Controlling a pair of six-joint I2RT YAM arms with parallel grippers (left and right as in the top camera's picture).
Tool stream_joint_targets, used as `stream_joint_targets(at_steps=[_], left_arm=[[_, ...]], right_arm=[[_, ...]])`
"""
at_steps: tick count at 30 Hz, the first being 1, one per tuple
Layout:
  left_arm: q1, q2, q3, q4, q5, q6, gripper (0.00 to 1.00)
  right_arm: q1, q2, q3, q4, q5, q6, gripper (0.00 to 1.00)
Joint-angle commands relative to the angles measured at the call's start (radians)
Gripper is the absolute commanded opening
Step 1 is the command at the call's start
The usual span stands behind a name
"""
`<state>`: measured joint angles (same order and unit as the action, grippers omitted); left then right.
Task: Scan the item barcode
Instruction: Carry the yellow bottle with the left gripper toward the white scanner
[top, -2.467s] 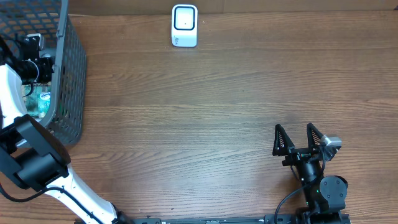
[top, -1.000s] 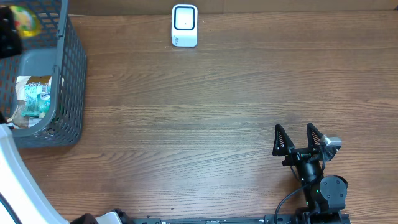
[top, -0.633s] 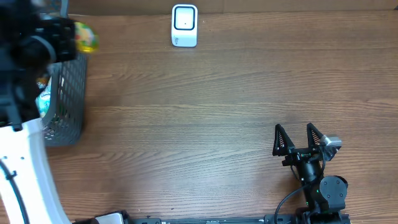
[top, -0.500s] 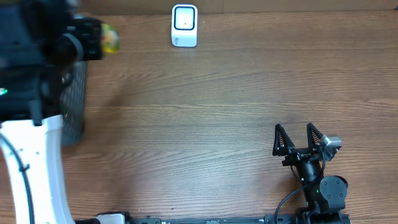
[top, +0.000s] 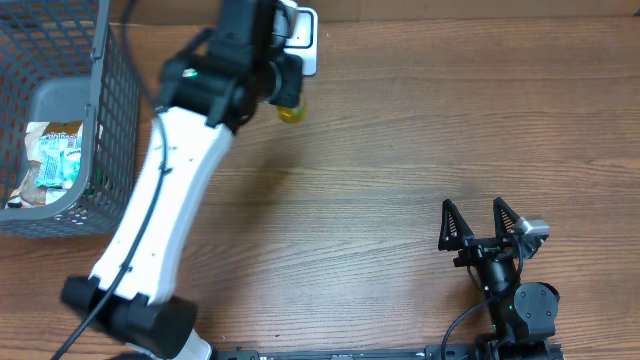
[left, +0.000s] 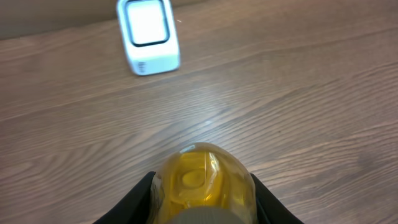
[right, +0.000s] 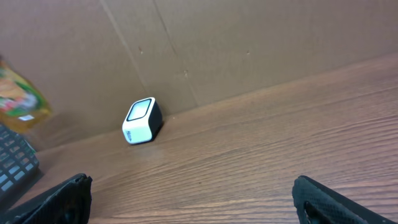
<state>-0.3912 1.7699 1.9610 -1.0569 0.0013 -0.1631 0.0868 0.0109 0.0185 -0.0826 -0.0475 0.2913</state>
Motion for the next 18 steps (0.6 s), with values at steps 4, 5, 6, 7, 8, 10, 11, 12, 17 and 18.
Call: stream_joint_targets(at_steps=[4, 5, 6, 7, 8, 10, 11, 12, 17, 18], left_arm=[[-0.111, 0.092, 0.003, 0.065, -0.066, -0.089, 0.29], [-0.129, 0.103, 0.003, 0.074, -0.083, -0.096, 0.29], [-0.149, 0.112, 0.003, 0.084, -0.103, -0.106, 0.29], [-0.169, 0.125, 0.003, 0.095, -0.128, -0.114, 0.29], [-0.188, 0.135, 0.003, 0.104, -0.15, -0.124, 0.29], [-0.227, 0.16, 0.003, 0.121, -0.199, -0.173, 0.29], [-0.247, 0.175, 0.003, 0.13, -0.216, -0.196, 0.3], [-0.261, 0.187, 0.003, 0.134, -0.226, -0.215, 0.29], [-0.317, 0.27, 0.003, 0.146, -0.285, -0.419, 0.3], [-0.32, 0.283, 0.003, 0.146, -0.286, -0.45, 0.3]], right_arm=[[0.006, -0.008, -0.011, 0.002, 0.002, -0.001, 1.0], [0.006, -0.008, -0.011, 0.002, 0.002, -0.001, 1.0], [0.006, -0.008, -0.011, 0.002, 0.002, -0.001, 1.0], [0.006, -0.008, -0.011, 0.002, 0.002, -0.001, 1.0], [0.006, -0.008, -0.011, 0.002, 0.002, -0.001, 1.0], [0.006, -0.008, -0.011, 0.002, 0.002, -0.001, 1.0], [0.006, -0.008, -0.011, 0.002, 0.002, -0.001, 1.0], [0.006, -0.008, -0.011, 0.002, 0.002, -0.001, 1.0], [0.006, -0.008, -0.011, 0.002, 0.002, -0.001, 1.0], [0.006, -0.008, -0.011, 0.002, 0.002, -0.001, 1.0]])
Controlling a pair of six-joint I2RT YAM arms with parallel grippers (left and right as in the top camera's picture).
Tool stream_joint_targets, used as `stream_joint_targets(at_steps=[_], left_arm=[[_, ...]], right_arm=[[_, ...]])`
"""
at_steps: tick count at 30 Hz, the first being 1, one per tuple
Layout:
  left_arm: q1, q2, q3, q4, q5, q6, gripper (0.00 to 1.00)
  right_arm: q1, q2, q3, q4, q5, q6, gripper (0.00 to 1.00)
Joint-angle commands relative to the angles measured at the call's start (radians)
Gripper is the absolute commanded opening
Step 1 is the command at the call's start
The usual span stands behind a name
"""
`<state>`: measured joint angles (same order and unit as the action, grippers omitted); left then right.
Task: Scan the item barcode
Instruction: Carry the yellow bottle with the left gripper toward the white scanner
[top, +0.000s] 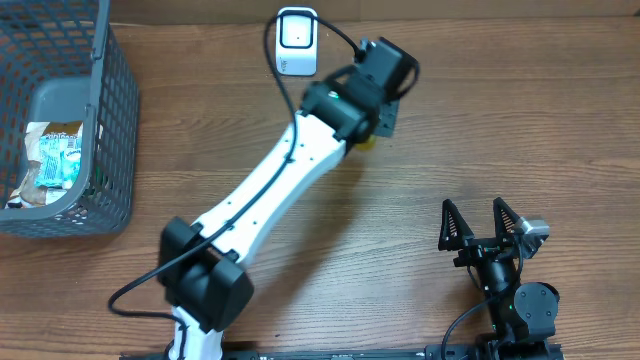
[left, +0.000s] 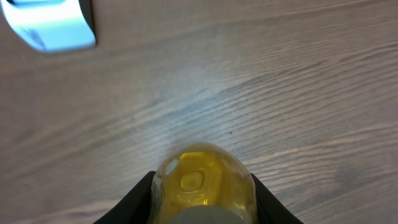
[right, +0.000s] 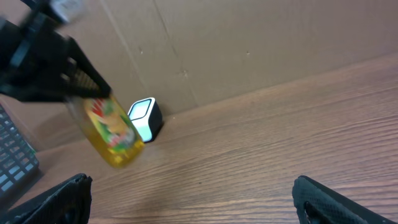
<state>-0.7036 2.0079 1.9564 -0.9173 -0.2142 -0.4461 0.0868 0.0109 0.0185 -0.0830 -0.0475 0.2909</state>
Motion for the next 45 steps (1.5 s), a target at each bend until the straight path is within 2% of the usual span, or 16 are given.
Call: stream_joint_targets(at_steps=[1, 11, 21, 38, 45], left_arm=[[-0.01, 0.061, 0.008, 0.006, -0.07, -0.194, 0.3], [-0.013, 0.175, 0.008, 0.007, -0.075, -0.208, 0.32], [-0.015, 0.184, 0.008, -0.011, -0.074, -0.204, 0.39], [-0.017, 0.184, 0.008, -0.08, -0.056, -0.204, 0.42], [-0.017, 0.184, 0.008, -0.097, -0.051, -0.204, 0.6]], right_arm=[[0.006, -0.008, -0.011, 0.002, 0.002, -0.001, 1.0], [0.006, -0.008, -0.011, 0.002, 0.002, -0.001, 1.0], [0.006, -0.008, -0.011, 0.003, 0.002, -0.001, 1.0], [0.006, -0.008, -0.011, 0.002, 0.002, -0.001, 1.0], [0.006, -0.008, -0.011, 0.002, 0.002, -0.001, 1.0]])
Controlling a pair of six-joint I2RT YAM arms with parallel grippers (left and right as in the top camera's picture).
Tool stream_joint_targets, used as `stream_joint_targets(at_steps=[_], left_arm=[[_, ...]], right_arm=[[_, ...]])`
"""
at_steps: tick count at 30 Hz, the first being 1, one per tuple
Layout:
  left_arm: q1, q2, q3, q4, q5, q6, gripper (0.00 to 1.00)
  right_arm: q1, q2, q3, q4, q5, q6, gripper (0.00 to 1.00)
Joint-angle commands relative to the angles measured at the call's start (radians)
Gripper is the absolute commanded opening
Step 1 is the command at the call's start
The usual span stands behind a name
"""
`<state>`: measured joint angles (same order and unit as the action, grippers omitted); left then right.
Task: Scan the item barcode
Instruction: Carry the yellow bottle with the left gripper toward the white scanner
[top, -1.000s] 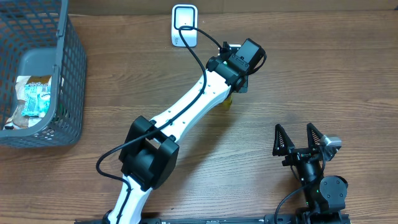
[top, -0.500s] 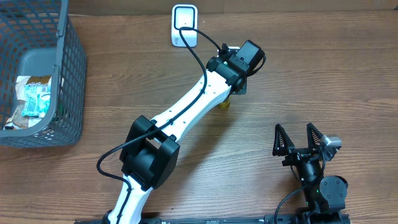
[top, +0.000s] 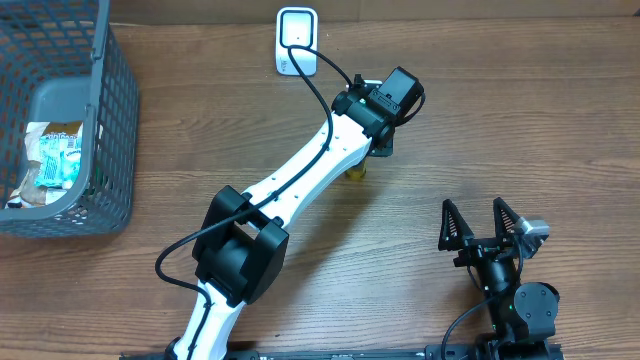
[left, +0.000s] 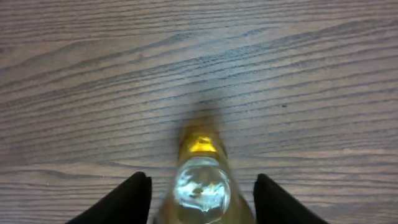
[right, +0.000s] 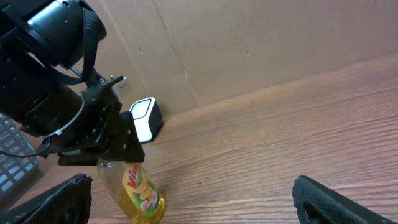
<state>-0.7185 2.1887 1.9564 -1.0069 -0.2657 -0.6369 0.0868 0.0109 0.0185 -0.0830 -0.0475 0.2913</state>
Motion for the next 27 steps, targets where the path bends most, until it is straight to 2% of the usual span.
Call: stream_joint_targets(at_steps=[1, 4, 7, 20, 27], left_arm=[[-0.002, 0.003, 0.008, -0.009, 0.001, -0.014, 0.62], [-0.002, 0.003, 0.008, -0.014, 0.004, -0.014, 0.75], [-0.002, 0.003, 0.008, -0.017, 0.011, -0.013, 0.83], [-0.002, 0.003, 0.008, -0.024, 0.055, 0.036, 0.98], [0.021, -0.053, 0.084, -0.026, 0.045, 0.121, 1.0]], right_arm=[[0.006, -0.008, -0.011, 0.002, 0.002, -0.001, 1.0], [0.006, -0.008, -0.011, 0.002, 0.002, -0.001, 1.0], [0.006, -0.008, -0.011, 0.003, 0.002, -0.001, 1.0], [0.006, -0.008, -0.011, 0.003, 0.002, -0.001, 1.0], [0.006, -0.008, -0.011, 0.002, 0.002, -0.001, 1.0]])
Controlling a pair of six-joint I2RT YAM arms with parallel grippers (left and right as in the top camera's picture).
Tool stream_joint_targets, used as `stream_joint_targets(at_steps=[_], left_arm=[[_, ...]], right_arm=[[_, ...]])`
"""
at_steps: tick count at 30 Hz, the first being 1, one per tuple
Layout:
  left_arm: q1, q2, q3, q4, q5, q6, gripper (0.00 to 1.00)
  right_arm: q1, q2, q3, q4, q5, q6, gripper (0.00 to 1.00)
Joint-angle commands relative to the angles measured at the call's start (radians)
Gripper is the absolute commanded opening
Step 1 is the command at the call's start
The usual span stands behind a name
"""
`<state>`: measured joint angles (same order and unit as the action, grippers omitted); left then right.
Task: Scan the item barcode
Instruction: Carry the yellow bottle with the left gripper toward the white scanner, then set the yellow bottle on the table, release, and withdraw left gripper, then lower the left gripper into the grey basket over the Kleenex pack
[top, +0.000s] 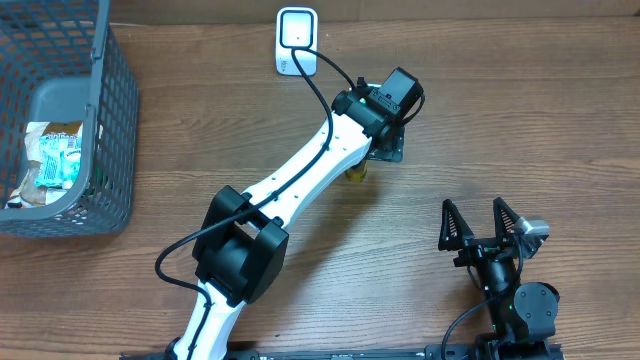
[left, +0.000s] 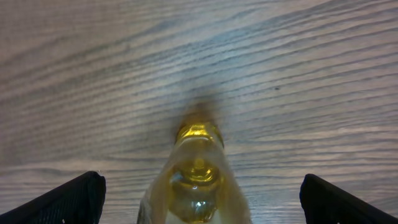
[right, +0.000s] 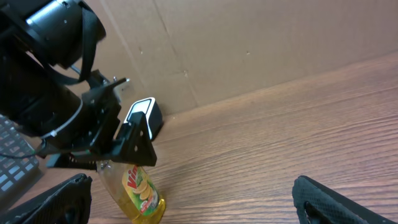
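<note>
A yellow dish-soap bottle with a green label stands tilted, its base on the wooden table, right of centre. From above the bottle peeks out under the left arm. My left gripper sits over the bottle, open wide, with its black fingers well clear on both sides. The white barcode scanner stands at the back edge, also the scanner. My right gripper rests open near the front right, holding nothing.
A dark wire basket holding a grey tray and packets stands at the left edge. A brown cardboard wall runs behind the scanner. The scanner's cable trails towards the left arm.
My left gripper's jaws have spread from close beside the bottle to far apart, letting it go. The bottle stays in the same spot on the table. The right arm is unmoved.
My left gripper held the bottle in the air just in front of the scanner. Then it held it further right, past the scanner. Later the bottle's base was on the table with the jaws close round it; now the jaws are open.
</note>
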<state>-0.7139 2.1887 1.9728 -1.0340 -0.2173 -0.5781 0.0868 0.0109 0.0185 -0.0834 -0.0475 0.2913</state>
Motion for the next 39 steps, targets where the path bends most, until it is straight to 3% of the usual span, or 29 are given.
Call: stream_joint_targets(at_steps=[1, 10, 18, 27, 32, 39], left_arm=[[0.025, -0.071, 0.087, 0.001, -0.004, 0.072, 1.0], [0.163, -0.315, 0.17, -0.034, -0.011, 0.11, 1.0], [0.397, -0.491, 0.17, -0.141, -0.055, 0.109, 1.0], [0.687, -0.523, 0.169, -0.262, -0.047, 0.045, 1.0], [0.792, -0.523, 0.169, -0.317, 0.039, -0.002, 1.0], [0.903, -0.523, 0.169, -0.36, 0.042, -0.002, 1.0]], right_arm=[[0.006, -0.008, -0.011, 0.003, 0.002, -0.001, 1.0], [0.006, -0.008, -0.011, 0.003, 0.002, -0.001, 1.0], [0.006, -0.008, -0.011, 0.003, 0.002, -0.001, 1.0], [0.006, -0.008, -0.011, 0.003, 0.002, -0.001, 1.0], [0.006, -0.008, -0.011, 0.003, 0.002, -0.001, 1.0], [0.006, -0.008, -0.011, 0.003, 0.002, -0.001, 1.0]])
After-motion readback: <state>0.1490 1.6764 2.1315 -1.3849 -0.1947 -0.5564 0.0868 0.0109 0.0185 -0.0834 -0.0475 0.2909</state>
